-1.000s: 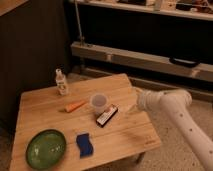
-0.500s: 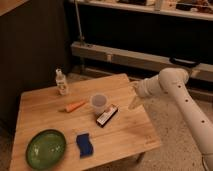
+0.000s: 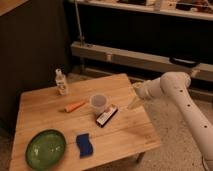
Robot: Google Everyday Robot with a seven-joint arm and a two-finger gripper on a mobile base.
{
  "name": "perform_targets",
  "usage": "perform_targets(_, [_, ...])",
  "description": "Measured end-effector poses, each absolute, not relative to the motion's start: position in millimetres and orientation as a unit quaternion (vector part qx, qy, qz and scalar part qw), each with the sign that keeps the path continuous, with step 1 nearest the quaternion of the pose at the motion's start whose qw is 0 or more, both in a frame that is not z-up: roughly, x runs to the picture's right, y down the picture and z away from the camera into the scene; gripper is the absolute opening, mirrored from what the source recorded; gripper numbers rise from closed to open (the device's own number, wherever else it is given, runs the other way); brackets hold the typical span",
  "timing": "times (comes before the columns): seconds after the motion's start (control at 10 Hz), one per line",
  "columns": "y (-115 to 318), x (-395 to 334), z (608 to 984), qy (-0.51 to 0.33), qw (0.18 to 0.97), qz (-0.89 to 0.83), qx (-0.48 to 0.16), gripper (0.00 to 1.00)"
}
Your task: Place the eraser on the white sponge
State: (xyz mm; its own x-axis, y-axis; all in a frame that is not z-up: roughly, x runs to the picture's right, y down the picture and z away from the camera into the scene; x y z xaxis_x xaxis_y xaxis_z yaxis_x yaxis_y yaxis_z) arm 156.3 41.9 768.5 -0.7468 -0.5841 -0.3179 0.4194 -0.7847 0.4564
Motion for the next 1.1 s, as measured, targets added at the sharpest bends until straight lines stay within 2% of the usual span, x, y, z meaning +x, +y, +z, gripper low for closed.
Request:
perform_targets(0.3, [49.2, 170.0, 765.7, -0.155, 0.461, -0.852, 0.193, 0.80])
perform_targets(0.5, [50.7, 177.6, 760.8, -0.132, 0.549, -0.807, 0.175, 0.80])
perform_targets(0.8, [51.5, 185.7, 755.9, -0.118, 0.614, -0.762, 0.168, 0.80])
perform_targets(1.1, [50.5, 188.8, 765.3, -0.149, 0.599, -0.770, 0.160, 0.80])
